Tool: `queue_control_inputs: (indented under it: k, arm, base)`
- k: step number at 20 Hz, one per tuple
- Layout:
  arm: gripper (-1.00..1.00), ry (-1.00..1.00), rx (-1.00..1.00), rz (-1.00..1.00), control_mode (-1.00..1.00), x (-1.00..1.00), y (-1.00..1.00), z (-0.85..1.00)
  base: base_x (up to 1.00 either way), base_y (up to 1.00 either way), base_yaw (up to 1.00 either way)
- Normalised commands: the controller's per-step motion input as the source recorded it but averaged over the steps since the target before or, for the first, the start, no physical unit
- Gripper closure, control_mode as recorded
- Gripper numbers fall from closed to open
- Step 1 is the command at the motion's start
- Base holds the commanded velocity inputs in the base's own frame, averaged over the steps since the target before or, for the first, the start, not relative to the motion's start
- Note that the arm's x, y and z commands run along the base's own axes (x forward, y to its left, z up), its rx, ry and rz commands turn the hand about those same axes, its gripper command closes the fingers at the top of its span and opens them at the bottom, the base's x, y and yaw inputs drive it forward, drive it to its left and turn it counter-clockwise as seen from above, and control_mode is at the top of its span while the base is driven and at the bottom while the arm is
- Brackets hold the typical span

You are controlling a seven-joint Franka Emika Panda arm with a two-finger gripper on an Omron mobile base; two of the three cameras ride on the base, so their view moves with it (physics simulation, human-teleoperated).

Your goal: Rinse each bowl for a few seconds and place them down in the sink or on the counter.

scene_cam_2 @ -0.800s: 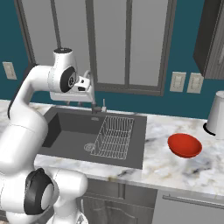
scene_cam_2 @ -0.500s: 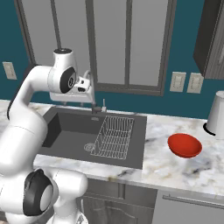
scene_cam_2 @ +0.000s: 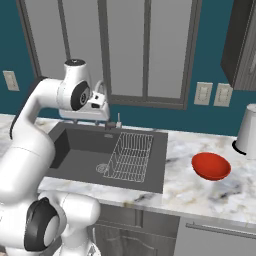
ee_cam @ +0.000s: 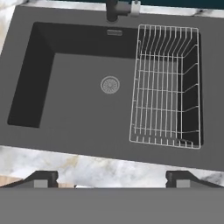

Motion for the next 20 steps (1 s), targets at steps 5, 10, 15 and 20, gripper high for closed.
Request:
queue_control_inputs:
  k: [5,10,15,20]
  arm:
    - [-1.0,-0.06,0.0,0.0,-1.0,0.0,-0.14,-0.08]
    - [-1.0,-0.08,0.01,0.0,-1.0,0.0,-0.13,-0.09]
    - [-1.0,-0.12,0.03,0.03,-1.0,0.0,-0.22,-0.05]
    - [-1.0,-0.15,0.04,0.04,-1.0,0.01,-0.25,-0.01]
  base:
    - [0.0,0.0,0.0]
    - [0.0,0.0,0.0]
    - [0.0,0.0,0.0]
    - [0.0,0.0,0.0]
